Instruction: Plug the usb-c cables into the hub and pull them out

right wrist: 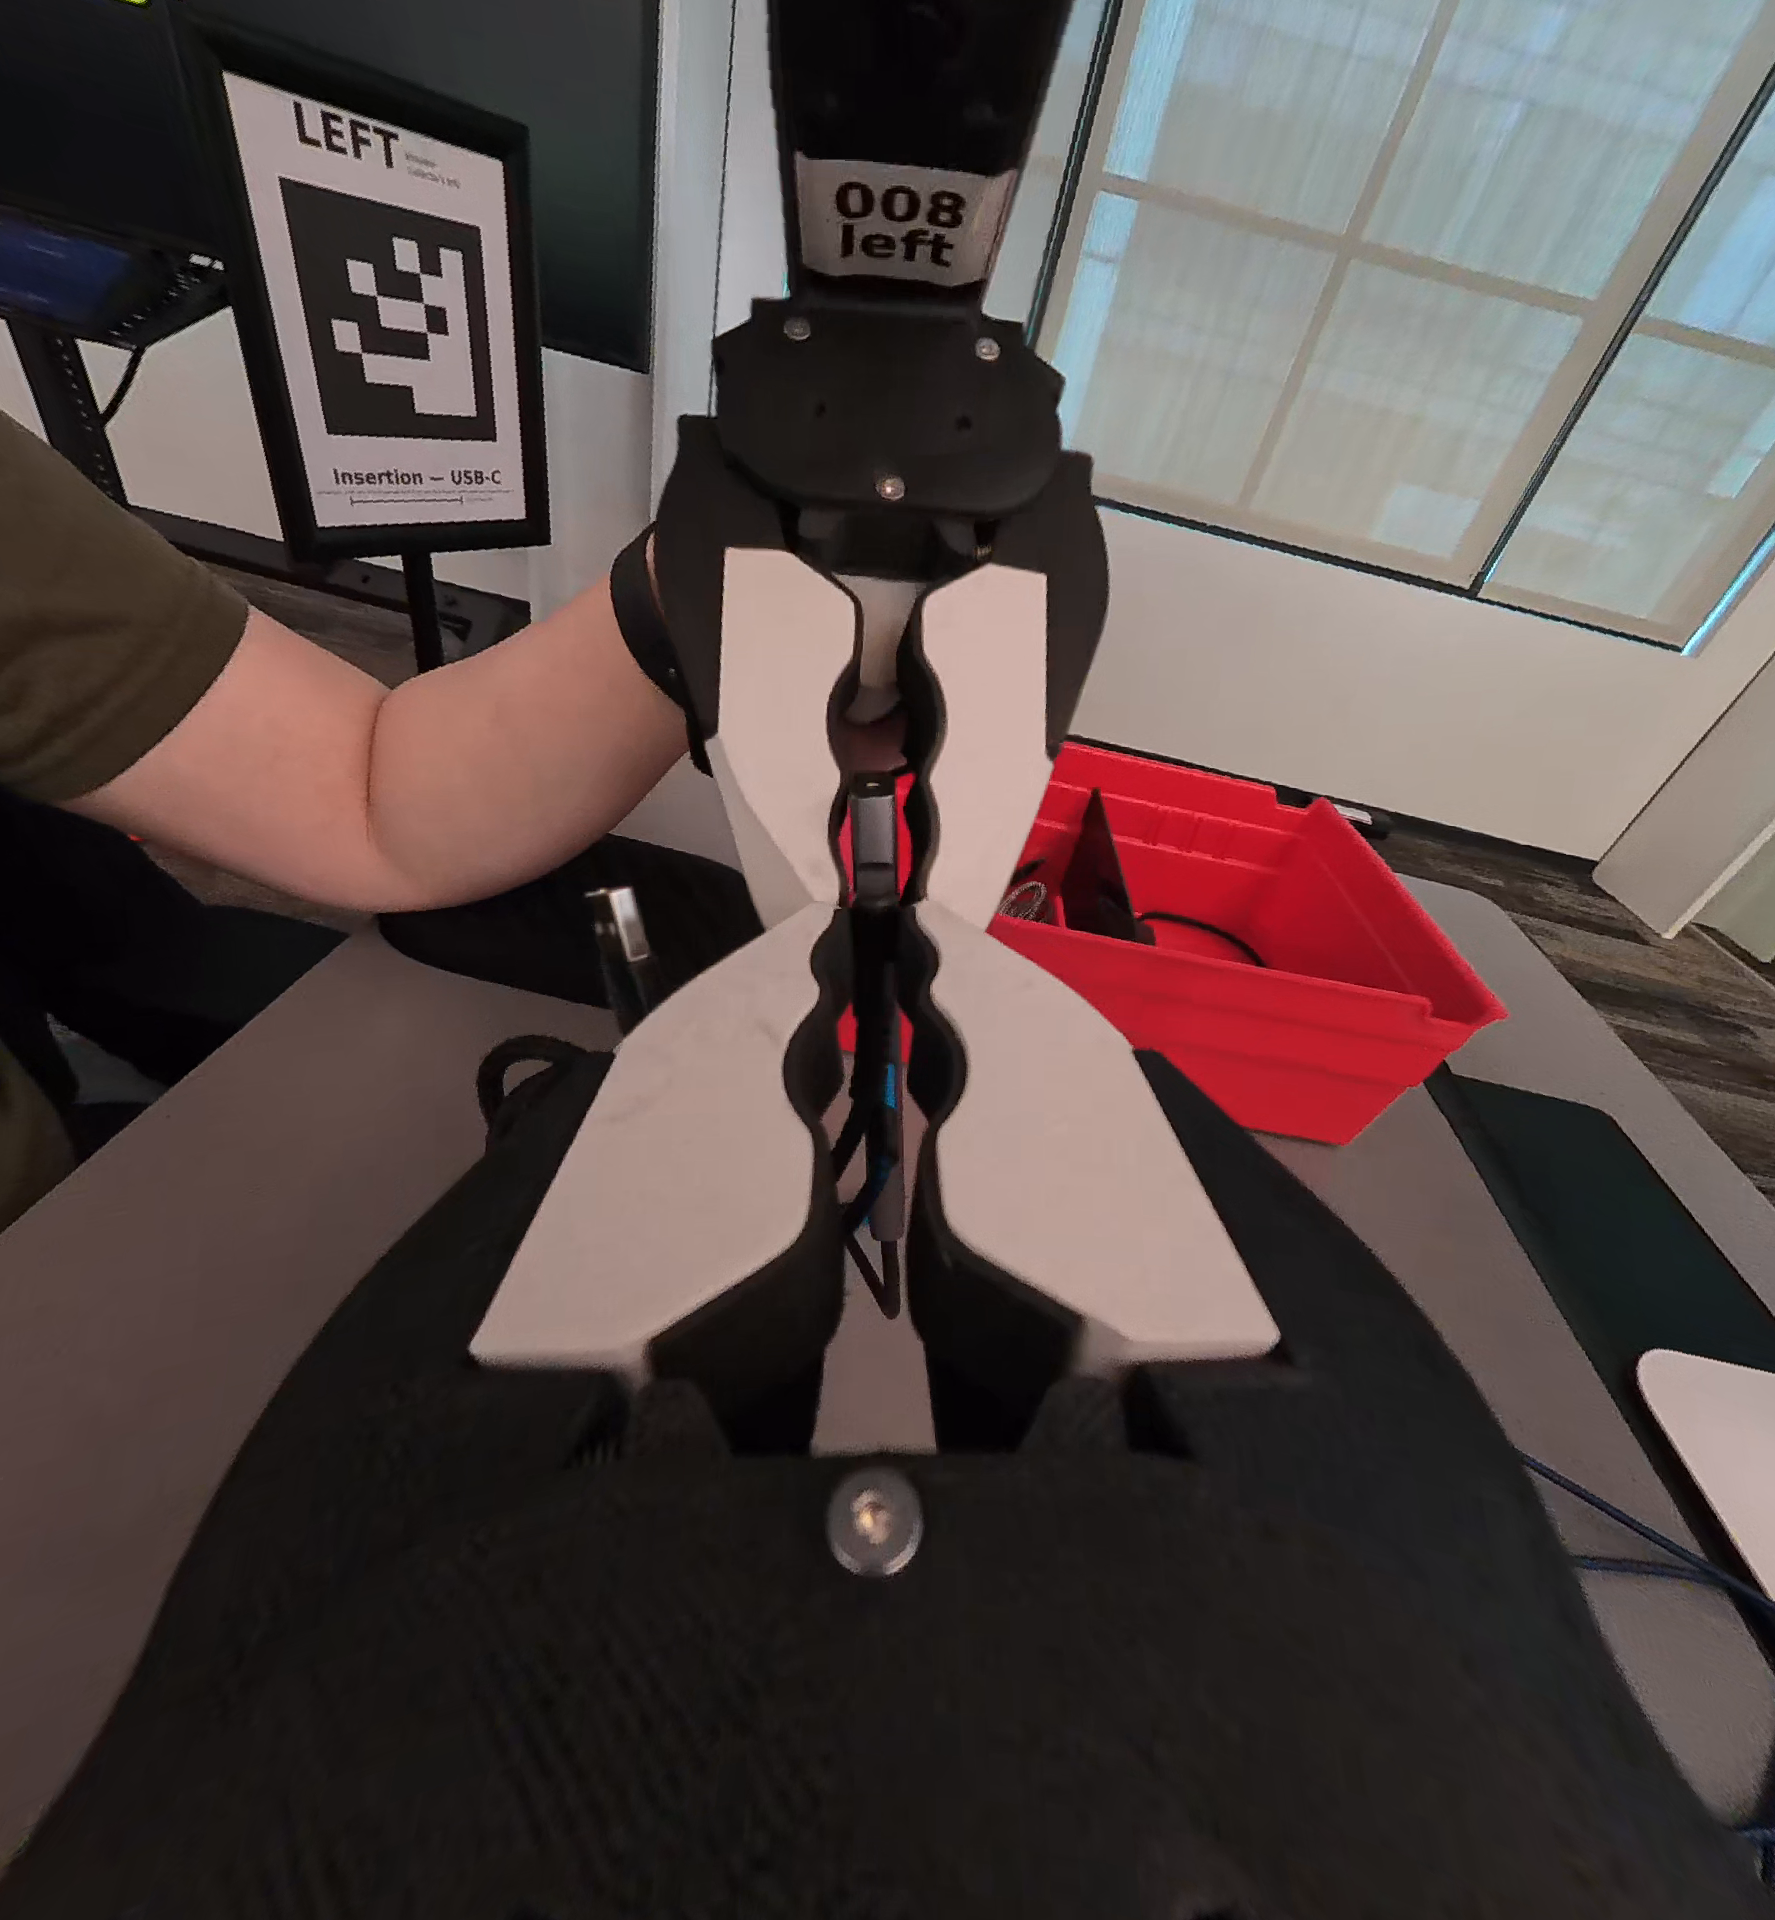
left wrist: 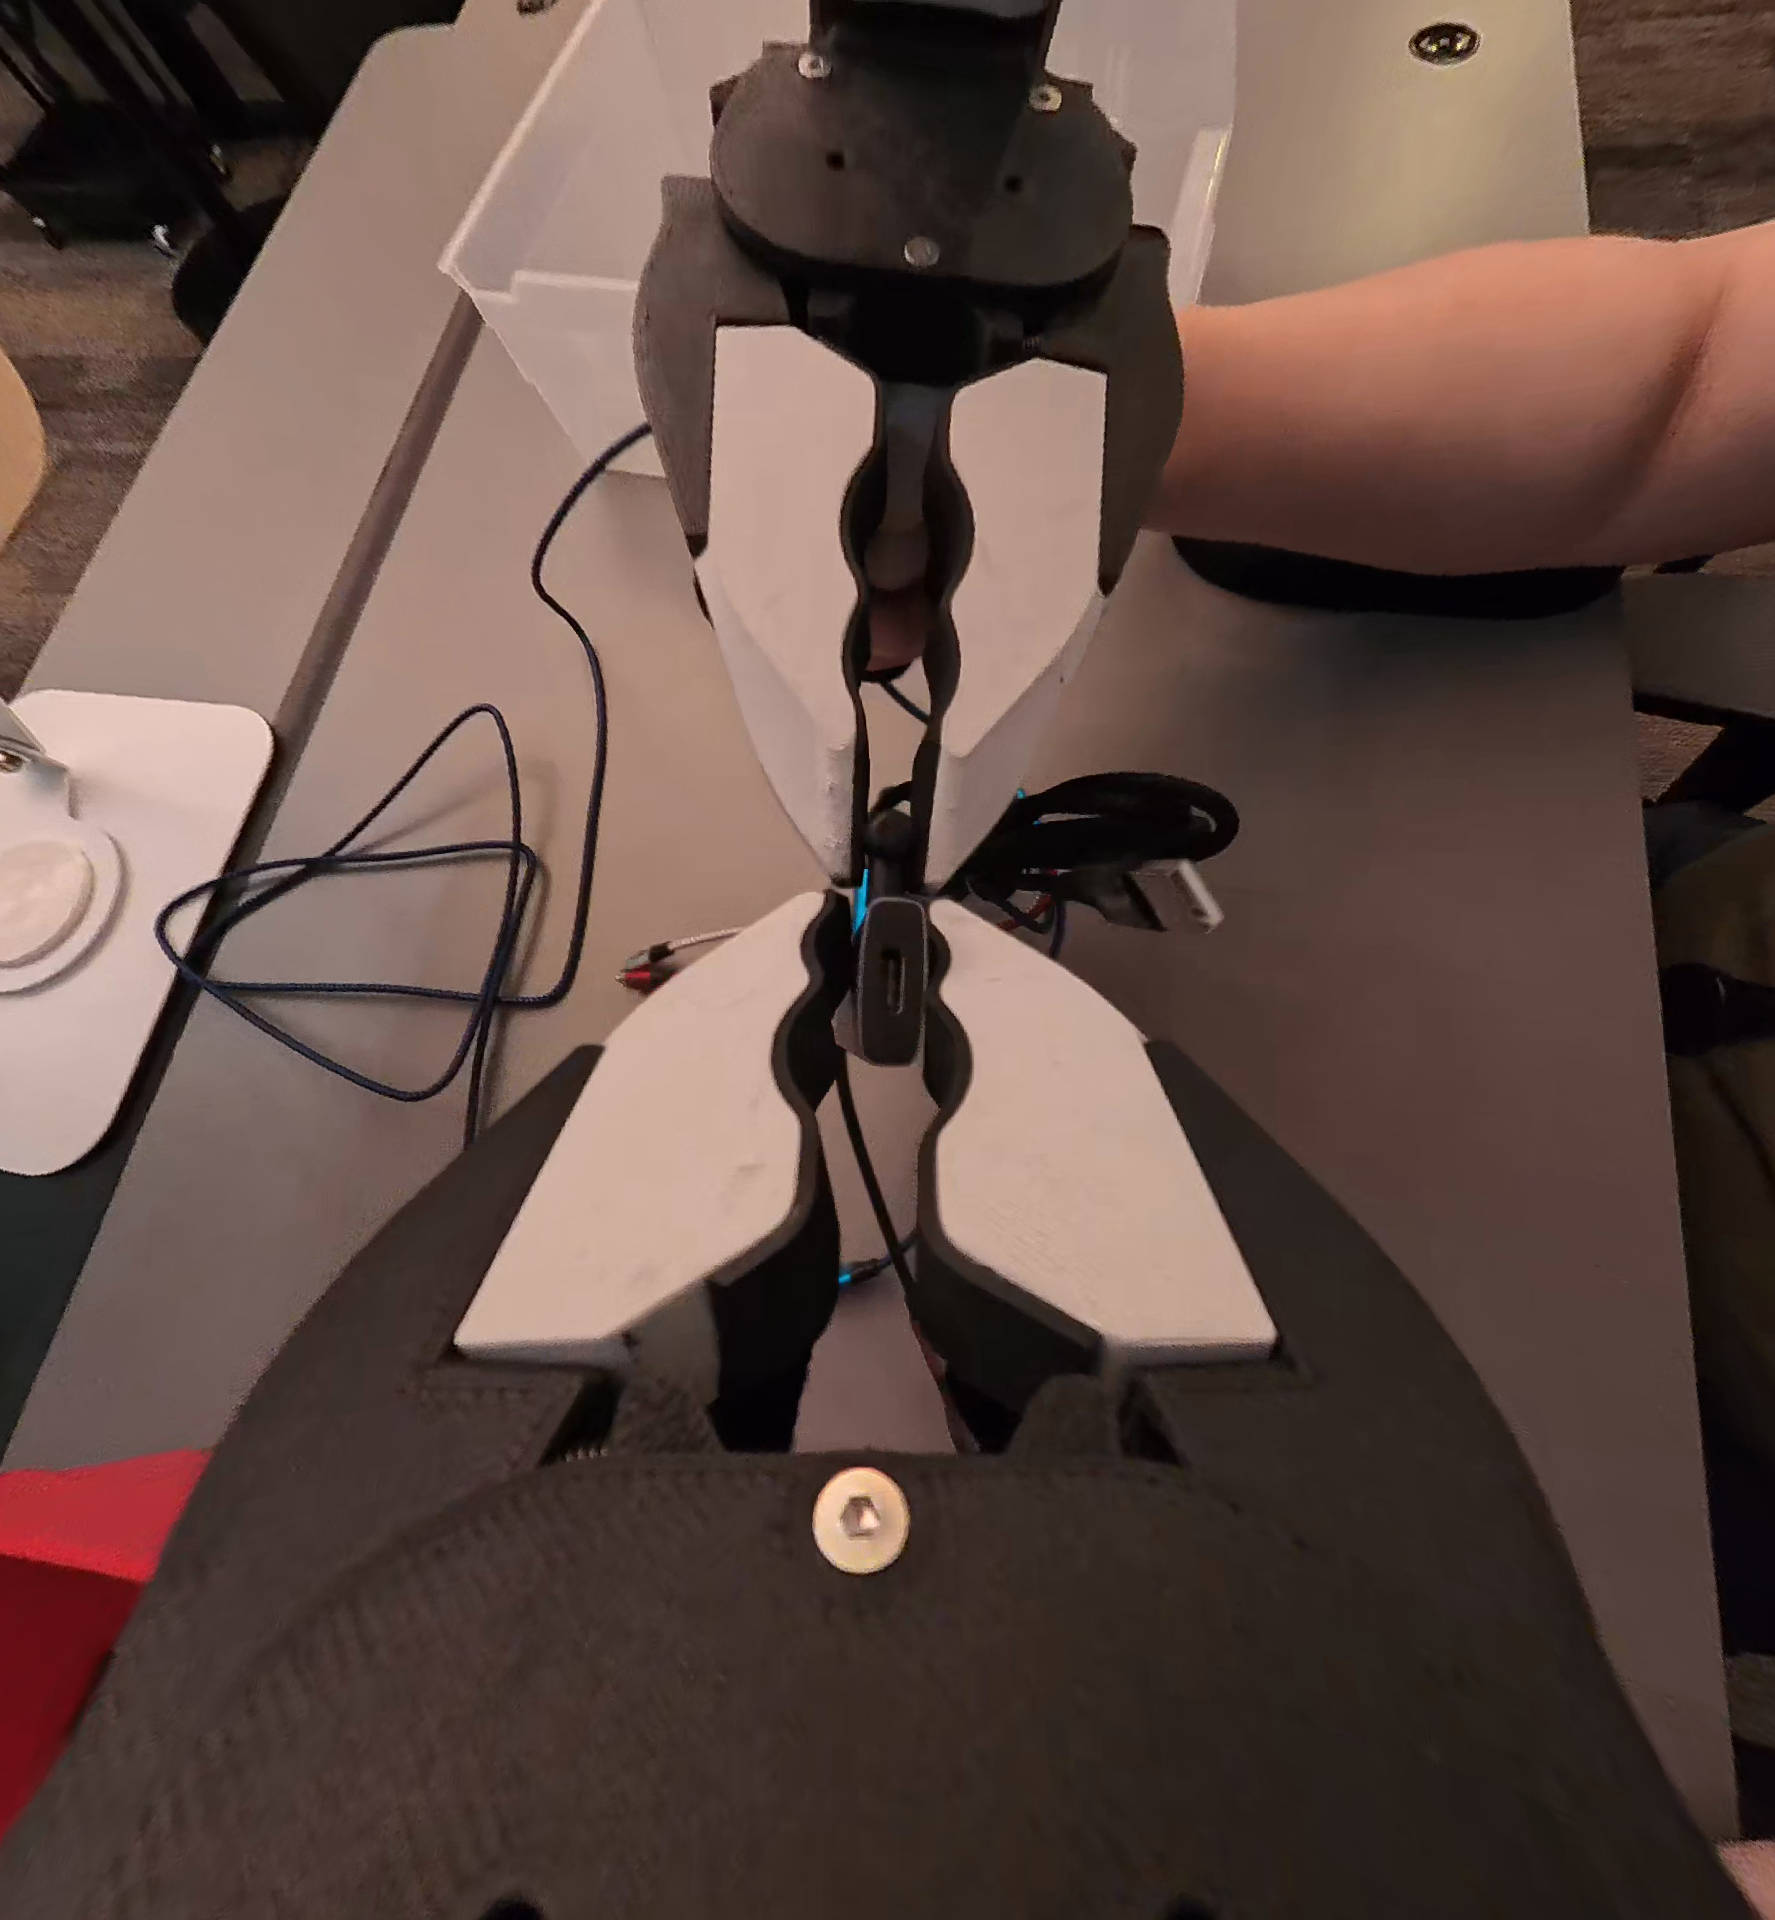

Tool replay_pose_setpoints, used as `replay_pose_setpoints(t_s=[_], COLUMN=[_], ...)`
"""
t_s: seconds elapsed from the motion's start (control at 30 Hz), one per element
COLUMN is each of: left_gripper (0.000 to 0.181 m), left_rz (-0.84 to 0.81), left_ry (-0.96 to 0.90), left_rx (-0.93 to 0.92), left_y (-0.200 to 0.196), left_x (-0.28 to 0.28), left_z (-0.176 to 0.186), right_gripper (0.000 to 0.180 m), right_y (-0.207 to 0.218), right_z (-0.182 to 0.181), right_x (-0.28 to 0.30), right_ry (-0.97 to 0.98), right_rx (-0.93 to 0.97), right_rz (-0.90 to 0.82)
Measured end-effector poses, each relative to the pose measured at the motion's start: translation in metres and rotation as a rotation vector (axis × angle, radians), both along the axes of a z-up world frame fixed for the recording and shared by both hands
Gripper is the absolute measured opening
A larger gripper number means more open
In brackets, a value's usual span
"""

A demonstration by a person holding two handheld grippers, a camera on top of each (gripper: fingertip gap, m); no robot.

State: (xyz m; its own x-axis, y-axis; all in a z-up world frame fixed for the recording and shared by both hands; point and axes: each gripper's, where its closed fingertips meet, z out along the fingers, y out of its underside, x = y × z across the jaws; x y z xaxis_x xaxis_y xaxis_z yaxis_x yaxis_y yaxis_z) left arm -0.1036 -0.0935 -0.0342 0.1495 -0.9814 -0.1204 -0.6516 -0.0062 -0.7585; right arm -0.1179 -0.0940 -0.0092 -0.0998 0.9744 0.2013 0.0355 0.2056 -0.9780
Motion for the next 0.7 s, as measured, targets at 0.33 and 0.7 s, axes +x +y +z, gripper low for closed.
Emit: replay_pose_setpoints(t_s=[0.33, 0.7], left_gripper=[0.01, 0.009], left_rz=[0.007, -0.052], left_ry=[0.144, 0.188], left_rx=[0.034, 0.099], left_y=[0.002, 0.01], left_x=[-0.009, 0.0], left_z=[-0.022, -0.026], right_gripper=[0.008, 0.008], right_y=[-0.001, 0.003], right_z=[-0.009, -0.011], right_x=[-0.006, 0.0], right_ry=[-0.031, -0.042], right_rx=[0.004, 0.021], right_rz=[0.004, -0.012])
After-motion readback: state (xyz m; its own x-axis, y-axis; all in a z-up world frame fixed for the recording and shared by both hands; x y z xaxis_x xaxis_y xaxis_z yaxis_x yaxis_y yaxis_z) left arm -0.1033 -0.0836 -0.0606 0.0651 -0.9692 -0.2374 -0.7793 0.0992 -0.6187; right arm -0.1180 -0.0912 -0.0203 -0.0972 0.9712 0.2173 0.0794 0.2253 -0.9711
